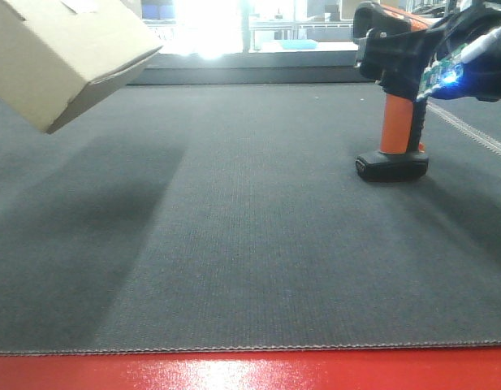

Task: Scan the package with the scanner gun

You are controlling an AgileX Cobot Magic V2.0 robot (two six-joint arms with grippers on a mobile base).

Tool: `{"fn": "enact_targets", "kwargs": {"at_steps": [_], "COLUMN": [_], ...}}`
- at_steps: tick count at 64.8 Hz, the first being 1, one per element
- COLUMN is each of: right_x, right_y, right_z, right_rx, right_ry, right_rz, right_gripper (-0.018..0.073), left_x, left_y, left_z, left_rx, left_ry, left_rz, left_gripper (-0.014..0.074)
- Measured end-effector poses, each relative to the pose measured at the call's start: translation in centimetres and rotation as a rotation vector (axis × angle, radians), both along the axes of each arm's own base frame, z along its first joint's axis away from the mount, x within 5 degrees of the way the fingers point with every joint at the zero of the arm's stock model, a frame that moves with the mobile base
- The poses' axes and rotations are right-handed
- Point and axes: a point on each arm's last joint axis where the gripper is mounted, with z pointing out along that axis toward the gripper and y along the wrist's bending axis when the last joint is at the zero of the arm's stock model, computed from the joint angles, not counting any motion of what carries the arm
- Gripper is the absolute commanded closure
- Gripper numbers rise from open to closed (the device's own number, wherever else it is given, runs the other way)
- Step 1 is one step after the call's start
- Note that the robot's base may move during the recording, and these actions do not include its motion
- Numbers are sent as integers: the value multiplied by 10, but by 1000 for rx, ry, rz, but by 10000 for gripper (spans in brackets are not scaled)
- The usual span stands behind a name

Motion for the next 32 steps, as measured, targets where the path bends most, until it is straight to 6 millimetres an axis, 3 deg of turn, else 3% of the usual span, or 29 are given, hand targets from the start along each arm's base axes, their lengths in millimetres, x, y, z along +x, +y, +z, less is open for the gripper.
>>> {"fn": "enact_targets", "kwargs": {"at_steps": [7,14,22,32], "right_x": [2,4,4,5], "right_y": [0,0,-2,-4], "right_z": [0,-1,-2,-3], "right_rx": [1,3,-8,-26], "right_ry": [3,12,30,41], "right_rz": [0,1,0,-3], "right_gripper": [2,78,270,573], "left_x": [0,0,0,0], "left_y": [0,0,0,0], "left_z": [0,0,-1,-1], "left_rx": [2,4,4,4], "left_ry": [0,1,3,3], "left_rz": [0,0,0,0], "left_gripper": [707,707,707,707]}}
